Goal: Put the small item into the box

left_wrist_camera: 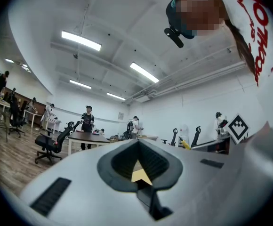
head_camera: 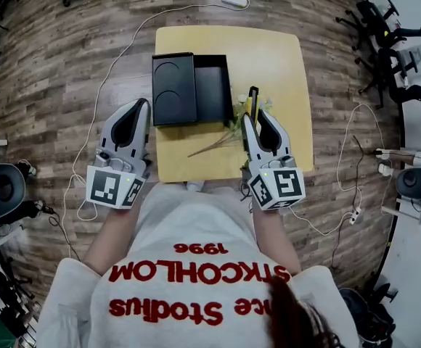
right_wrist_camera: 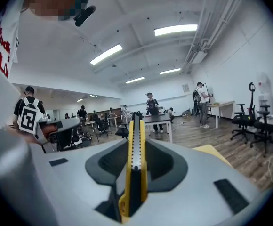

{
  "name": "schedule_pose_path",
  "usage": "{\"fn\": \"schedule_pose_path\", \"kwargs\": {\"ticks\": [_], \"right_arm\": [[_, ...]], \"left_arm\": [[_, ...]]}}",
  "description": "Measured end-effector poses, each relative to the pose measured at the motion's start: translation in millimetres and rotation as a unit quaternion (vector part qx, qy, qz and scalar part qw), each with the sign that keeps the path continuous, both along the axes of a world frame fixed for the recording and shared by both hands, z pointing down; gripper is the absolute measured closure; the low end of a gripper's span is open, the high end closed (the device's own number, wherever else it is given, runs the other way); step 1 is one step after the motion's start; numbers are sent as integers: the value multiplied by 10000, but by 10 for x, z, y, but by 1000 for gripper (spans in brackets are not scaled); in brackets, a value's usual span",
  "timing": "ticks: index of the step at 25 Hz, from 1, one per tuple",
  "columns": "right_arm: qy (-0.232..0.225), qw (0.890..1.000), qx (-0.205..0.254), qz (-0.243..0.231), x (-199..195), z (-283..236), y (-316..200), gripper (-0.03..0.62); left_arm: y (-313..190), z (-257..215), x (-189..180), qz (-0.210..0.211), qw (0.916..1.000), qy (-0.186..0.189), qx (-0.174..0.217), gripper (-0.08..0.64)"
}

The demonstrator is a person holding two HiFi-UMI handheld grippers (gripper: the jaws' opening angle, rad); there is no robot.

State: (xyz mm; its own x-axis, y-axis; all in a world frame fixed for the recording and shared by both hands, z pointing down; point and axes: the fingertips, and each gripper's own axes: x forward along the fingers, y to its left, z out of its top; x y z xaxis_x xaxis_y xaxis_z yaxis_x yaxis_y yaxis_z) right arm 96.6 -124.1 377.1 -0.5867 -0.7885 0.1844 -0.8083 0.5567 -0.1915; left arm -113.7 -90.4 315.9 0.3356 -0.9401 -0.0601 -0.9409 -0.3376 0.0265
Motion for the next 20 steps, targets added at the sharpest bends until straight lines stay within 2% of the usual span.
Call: {"fn": "schedule_pose_path", "kwargs": {"ticks": [5,10,14,20], "right_arm": [[-216,9985,509,-43,-11,-399,-44,479],[-404,9957,829,-113,-65,-698,-67,479],[-501,9943,929,-139,-128,-831,-64,479],[-463,9957,779,-206,-192,-757,-98,479]], "left_arm": [[34,-35,-29,-116,9999,0,48,555],[-11,-126,-83,-163,9996,-20,216,554],[-35,-169,-171,-218,9994,-4,269,555],[-55,-95,-242,-265,9994,48,205,555]]}}
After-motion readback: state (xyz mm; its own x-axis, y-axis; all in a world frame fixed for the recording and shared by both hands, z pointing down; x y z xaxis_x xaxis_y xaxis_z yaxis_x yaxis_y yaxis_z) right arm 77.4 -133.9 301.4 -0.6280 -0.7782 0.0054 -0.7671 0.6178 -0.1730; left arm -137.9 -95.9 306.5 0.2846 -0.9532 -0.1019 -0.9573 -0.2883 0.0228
